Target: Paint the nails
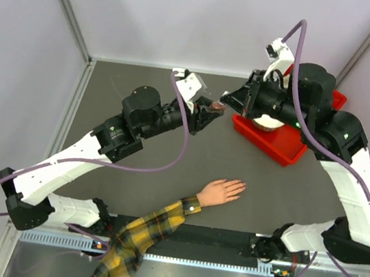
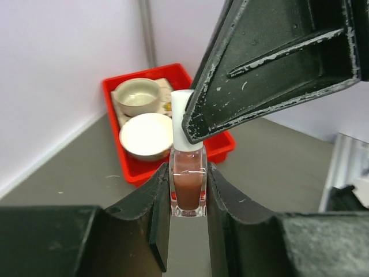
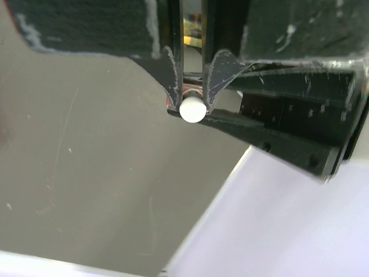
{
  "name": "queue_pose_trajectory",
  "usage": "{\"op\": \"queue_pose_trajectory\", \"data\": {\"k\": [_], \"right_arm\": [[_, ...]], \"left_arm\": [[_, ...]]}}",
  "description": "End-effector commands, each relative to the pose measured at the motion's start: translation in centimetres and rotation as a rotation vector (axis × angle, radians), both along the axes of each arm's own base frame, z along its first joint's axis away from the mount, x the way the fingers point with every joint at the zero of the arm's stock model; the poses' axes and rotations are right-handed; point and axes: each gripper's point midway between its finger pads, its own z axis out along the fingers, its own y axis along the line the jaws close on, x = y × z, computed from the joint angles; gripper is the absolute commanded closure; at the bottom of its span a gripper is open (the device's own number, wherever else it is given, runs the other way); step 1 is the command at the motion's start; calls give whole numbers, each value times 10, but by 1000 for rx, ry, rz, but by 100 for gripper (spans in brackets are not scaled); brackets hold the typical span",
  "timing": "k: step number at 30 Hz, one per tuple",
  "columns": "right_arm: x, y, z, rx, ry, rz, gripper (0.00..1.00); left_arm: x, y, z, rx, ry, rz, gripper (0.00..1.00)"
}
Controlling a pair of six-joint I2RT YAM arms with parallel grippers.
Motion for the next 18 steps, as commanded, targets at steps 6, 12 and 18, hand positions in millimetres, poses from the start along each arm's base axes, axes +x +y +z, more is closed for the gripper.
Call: {"op": "queue_pose_trajectory", "data": {"k": [6, 12, 18], "right_arm": [[-126, -5, 31, 199, -455, 813, 100], [-145, -6, 30, 186, -496, 973, 100], [-120, -10, 36, 119, -477, 768, 60]], "left_arm": [[-125, 18, 76, -252, -4, -548, 100], [-168, 19, 72, -207, 173, -788, 100], [-143, 18, 61, -172, 107, -636, 100]]}}
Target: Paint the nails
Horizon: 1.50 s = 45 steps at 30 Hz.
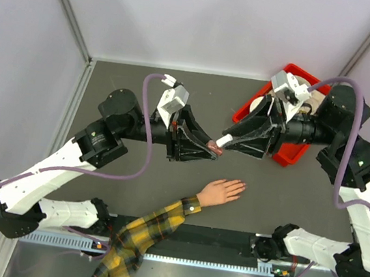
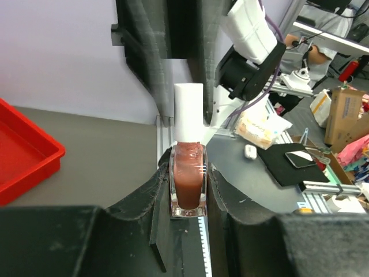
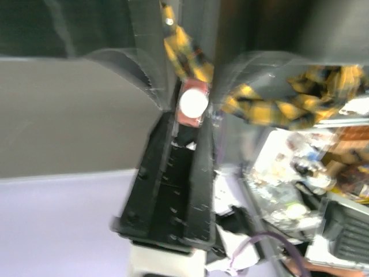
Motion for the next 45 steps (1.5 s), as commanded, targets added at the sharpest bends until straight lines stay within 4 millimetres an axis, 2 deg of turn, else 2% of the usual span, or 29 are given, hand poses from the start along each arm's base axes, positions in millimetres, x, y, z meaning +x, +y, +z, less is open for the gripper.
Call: {"op": "queue_pose_trajectory", "data": {"k": [1, 2, 4, 5, 6, 7, 11, 12, 17, 25, 29, 33, 38, 44, 45], "right_arm": [[18, -9, 17, -1, 1, -171, 41], [39, -13, 13, -29, 56, -308, 39], [57, -15, 22, -34, 171, -430, 38], [73, -18, 20, -43, 223, -520, 38], [76, -21, 14, -65, 277, -561, 38], [79, -22, 16, -52, 328, -598, 36], [100, -32, 11, -53, 398, -744, 32], [102, -33, 9, -62, 404, -757, 31], [97, -22, 10, -42, 474, -701, 34], [91, -24, 4, -57, 513, -701, 55], [90, -23, -8, -97, 529, -690, 57], [92, -22, 1, -62, 512, -688, 65], [90, -17, 1, -64, 528, -661, 70], [89, -17, 4, -53, 516, -654, 82], [89, -18, 5, -49, 513, -653, 87]], "left_arm": [[6, 12, 26, -59, -120, 79, 100], [25, 12, 26, -56, -124, 184, 100], [45, 12, 23, -40, -176, 289, 100], [63, 13, 22, -34, -180, 375, 100], [71, 13, 22, -32, -216, 413, 100], [76, 12, 21, -32, -235, 433, 100], [95, 2, 18, -49, -288, 482, 100], [95, 0, 23, -71, -306, 476, 100], [97, -12, 17, -64, -298, 441, 100], [99, -11, 11, -38, -297, 451, 100], [95, -12, 10, -41, -293, 432, 100], [96, -13, 8, -38, -286, 425, 100], [95, -13, 9, -39, -287, 427, 100], [94, -13, 7, -32, -275, 422, 100], [94, -13, 5, -29, -274, 423, 100]]}}
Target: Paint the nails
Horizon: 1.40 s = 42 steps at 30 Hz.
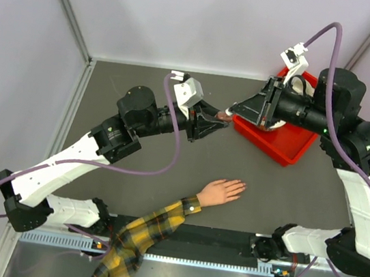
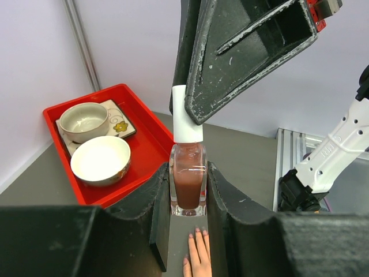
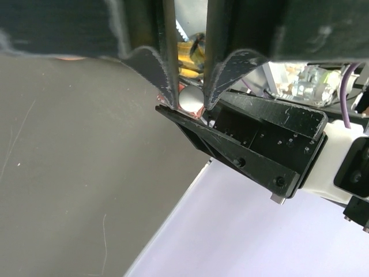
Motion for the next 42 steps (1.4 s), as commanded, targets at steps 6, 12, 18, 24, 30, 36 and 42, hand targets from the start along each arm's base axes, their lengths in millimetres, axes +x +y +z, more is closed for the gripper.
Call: {"op": "queue_pose_trajectory", "data": {"k": [6, 12, 18, 24, 30, 36, 42], "right_arm": [[0, -15, 23, 6, -111, -50, 100], [5, -20, 22, -18, -141, -82, 100], [4, -21, 23, -19, -143, -77, 100], [3, -20, 26, -7, -152, -77, 100], [1, -18, 27, 3, -148, -63, 100], [2, -21, 28, 0, -155, -78, 100], [2, -26, 30, -6, -171, -95, 100]], "left_arm": [[0, 10, 16, -40, -23, 37, 100], [-2, 11, 6, -6, -3, 29, 100], [-1, 13, 5, -5, -3, 40, 100], [-2, 13, 4, -6, -1, 39, 100], [0, 12, 3, -4, 2, 41, 100], [0, 12, 2, -4, 6, 43, 100], [-2, 14, 5, -10, 6, 44, 100]]}}
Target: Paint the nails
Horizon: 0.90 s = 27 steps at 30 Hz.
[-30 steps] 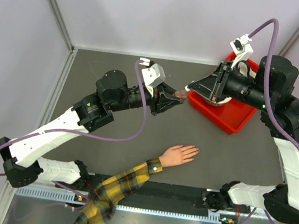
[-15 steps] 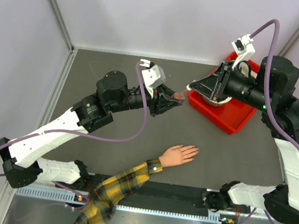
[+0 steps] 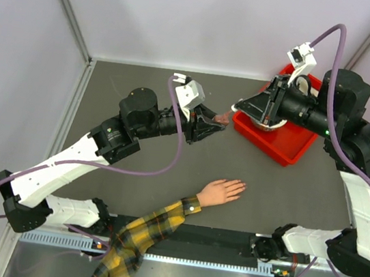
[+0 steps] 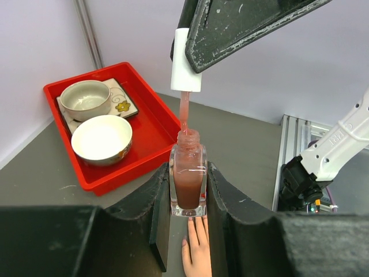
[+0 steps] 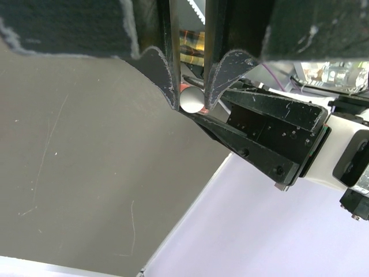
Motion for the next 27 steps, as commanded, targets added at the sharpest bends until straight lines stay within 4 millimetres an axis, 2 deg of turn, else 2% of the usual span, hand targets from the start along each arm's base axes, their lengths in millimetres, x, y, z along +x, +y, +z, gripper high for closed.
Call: {"op": "queue_pose_trajectory", "data": {"k": [1, 11, 16, 21, 22, 24, 25, 27], "right_arm": [[-9, -12, 30, 47, -93, -20, 100], [-6, -18, 31, 45, -102, -57, 100], [-3, -32, 27, 29, -103, -133, 100], [5, -65, -5, -105, -80, -288, 100], [9, -68, -24, -154, -59, -304, 100], [7, -78, -38, -175, -55, -339, 100], [8, -77, -71, -222, 3, -339, 100], [0, -83, -94, -227, 35, -348, 100]], "left_arm": [[-5, 11, 25, -67, -42, 14, 100], [-6, 15, 24, -71, -43, 30, 100], [-1, 19, 25, -81, -47, 64, 100], [12, 27, 26, -88, -63, 149, 100], [14, 29, 27, -91, -70, 162, 100], [21, 32, 31, -100, -84, 206, 100], [24, 33, 34, -109, -88, 221, 100], [31, 36, 43, -148, -93, 264, 100]]}}
